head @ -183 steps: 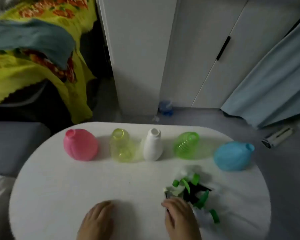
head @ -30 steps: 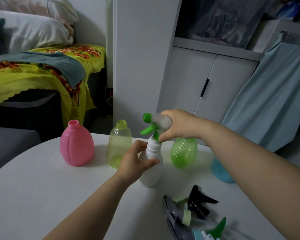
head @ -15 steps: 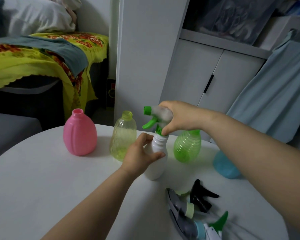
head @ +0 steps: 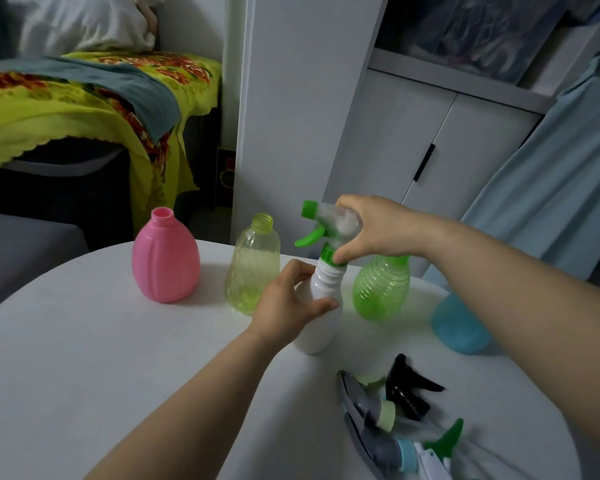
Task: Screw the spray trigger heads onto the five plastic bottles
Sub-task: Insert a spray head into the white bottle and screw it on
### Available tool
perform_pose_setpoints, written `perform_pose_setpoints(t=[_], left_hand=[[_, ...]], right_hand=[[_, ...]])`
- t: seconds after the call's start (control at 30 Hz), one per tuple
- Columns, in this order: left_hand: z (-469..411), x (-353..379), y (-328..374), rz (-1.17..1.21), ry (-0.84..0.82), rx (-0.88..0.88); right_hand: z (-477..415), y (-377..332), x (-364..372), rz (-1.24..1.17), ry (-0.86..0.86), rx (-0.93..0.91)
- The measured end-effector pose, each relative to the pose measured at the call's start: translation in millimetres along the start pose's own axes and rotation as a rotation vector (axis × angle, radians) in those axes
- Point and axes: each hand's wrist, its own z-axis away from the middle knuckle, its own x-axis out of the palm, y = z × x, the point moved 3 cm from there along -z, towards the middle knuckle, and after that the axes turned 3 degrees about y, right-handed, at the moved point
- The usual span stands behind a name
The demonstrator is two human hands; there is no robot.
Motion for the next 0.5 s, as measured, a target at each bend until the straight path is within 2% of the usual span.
perform_pose_setpoints(t=[0.17, 0.3, 0.5], left_hand=[[-0.8, -0.9, 0.2, -0.010, -0.012, 0.001], [-0.1, -1.0, -0.7, -0.001, 0.002, -0.013], [1.1, -0.8, 0.3, -0.035, 0.012, -0.022]], right_hand=[[0.0, -1.8, -13.7, -0.048, 0.045, -0.046], [-0.1, 1.3, -0.5, -0.029, -0.008, -0.031], [2.6, 4.0, 3.5, -0.023, 0.045, -0.014]])
